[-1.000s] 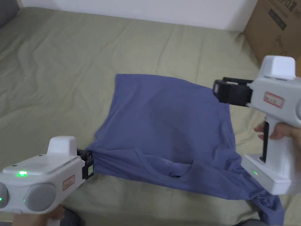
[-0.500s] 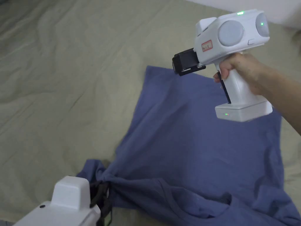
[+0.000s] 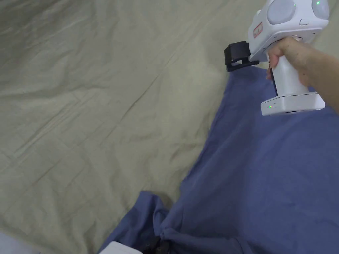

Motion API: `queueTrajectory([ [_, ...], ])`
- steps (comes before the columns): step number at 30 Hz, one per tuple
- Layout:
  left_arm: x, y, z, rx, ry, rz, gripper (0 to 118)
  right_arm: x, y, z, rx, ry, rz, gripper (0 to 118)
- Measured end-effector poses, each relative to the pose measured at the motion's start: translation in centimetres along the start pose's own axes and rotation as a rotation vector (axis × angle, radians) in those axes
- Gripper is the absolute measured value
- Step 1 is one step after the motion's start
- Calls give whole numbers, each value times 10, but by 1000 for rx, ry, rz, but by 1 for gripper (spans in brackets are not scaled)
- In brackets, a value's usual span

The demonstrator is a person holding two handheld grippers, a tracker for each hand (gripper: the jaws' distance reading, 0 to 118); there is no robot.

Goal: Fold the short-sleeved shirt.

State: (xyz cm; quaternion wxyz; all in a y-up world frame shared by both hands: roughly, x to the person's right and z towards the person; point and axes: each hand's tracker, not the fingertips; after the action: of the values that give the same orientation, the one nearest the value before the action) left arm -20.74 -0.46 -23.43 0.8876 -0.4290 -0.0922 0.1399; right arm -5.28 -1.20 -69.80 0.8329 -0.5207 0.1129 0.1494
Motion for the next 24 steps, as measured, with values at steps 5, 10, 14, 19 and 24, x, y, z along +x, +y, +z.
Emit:
queueTrajectory([
  [5,-1,0,-4,-18,-3,16,2,-1,6,-21,-33,8,-21,67],
  [10,-1,1,-3,-19,-13,29,2,4,-4,-10,-10,43,-99,9],
  [14,1,0,-2,-19,-12,37,2,14,-13,21,9,77,-94,9],
  [19,7,4,13,19,-32,52,2,35,-23,109,105,74,-93,8],
  [24,10,7,39,83,-98,95,2,76,-58,248,251,81,-157,9],
])
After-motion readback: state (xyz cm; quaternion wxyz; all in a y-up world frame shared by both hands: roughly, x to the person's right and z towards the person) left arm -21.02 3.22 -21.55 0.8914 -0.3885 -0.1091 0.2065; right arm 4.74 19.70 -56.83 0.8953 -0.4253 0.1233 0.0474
